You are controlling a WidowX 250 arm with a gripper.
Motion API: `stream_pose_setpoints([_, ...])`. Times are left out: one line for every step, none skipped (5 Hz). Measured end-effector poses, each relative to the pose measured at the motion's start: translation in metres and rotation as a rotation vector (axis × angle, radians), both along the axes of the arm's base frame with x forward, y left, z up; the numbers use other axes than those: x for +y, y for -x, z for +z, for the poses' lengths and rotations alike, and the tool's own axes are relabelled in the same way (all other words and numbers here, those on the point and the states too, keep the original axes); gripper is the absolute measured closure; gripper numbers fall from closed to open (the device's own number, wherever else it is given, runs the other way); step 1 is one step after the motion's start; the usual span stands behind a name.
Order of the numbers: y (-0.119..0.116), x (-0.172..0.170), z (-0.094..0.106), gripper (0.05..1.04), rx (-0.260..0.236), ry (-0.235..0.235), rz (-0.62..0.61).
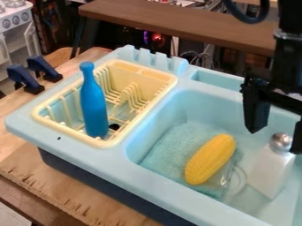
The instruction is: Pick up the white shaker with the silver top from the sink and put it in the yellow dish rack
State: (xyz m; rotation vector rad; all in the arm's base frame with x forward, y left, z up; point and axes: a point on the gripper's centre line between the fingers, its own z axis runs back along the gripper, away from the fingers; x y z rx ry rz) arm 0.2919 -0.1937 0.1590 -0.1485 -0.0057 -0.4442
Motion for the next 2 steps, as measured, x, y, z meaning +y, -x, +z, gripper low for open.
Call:
stream_pose_setpoints([-0.0046, -0.0002, -0.0129, 0.081, 0.045, -0.025, 0.008])
stream_pose_setpoints([-0.009, -0.0041, -0.017, 0.133, 0.064, -0.036, 0.009])
